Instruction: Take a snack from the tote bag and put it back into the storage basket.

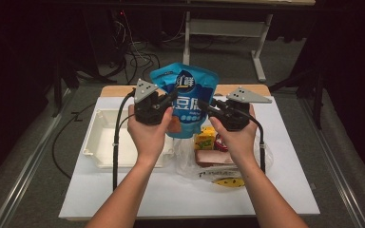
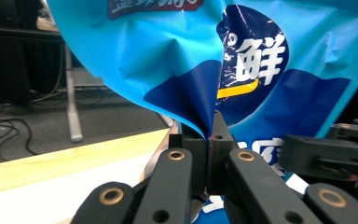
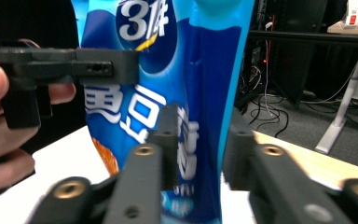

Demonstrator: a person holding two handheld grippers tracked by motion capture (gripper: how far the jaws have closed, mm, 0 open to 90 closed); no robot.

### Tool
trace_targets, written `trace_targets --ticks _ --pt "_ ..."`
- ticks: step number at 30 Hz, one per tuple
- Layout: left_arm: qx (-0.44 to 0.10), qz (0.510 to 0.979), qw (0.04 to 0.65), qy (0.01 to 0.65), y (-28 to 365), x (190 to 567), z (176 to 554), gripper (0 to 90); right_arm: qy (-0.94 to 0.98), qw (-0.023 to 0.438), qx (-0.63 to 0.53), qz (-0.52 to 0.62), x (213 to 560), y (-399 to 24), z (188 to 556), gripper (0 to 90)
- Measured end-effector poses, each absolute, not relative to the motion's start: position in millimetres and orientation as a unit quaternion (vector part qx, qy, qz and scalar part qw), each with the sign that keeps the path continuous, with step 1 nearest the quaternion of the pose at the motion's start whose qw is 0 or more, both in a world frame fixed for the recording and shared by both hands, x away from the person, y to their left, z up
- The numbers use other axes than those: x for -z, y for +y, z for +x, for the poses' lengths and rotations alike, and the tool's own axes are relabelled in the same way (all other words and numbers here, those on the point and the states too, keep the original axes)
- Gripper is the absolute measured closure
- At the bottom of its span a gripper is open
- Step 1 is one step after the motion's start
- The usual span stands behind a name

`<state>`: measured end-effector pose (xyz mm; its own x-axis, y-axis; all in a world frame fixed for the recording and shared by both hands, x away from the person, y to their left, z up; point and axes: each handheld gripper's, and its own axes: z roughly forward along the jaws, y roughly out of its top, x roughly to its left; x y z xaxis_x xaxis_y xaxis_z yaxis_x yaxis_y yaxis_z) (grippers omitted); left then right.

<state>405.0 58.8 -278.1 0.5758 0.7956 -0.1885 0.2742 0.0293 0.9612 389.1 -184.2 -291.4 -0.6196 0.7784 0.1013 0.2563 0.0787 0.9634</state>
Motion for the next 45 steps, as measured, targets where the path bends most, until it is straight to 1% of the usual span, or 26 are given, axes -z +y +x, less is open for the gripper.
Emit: trace_targets --ticks 5,13,18,26,33,45 --pt "-0.227 0.657 0.587 0.416 71.2 280.9 407.6 89.6 0.707 0.231 -0.562 0.361 293.9 -185.7 380.0 57.4" --pt "-0.227 0.646 0.589 0.429 91.2 283.5 412.0 89.7 0.706 0.238 -0.557 0.367 299.8 -199.3 367.8 52.7" --pt "-0.231 0.640 0.592 0.432 104.1 284.3 413.3 89.6 0.703 0.238 -0.551 0.381 309.1 -215.6 362.9 47.7" --pt "-0.239 0.632 0.590 0.443 127.2 289.8 415.7 89.6 0.691 0.248 -0.538 0.414 328.3 -248.7 353.9 45.2" --pt "-0.239 0.628 0.589 0.449 147.2 298.1 418.2 89.6 0.692 0.262 -0.521 0.425 345.8 -266.7 343.5 42.9" --pt "-0.239 0.621 0.583 0.466 177.7 313.7 423.9 89.6 0.682 0.259 -0.506 0.460 379.5 -295.8 320.2 41.5"
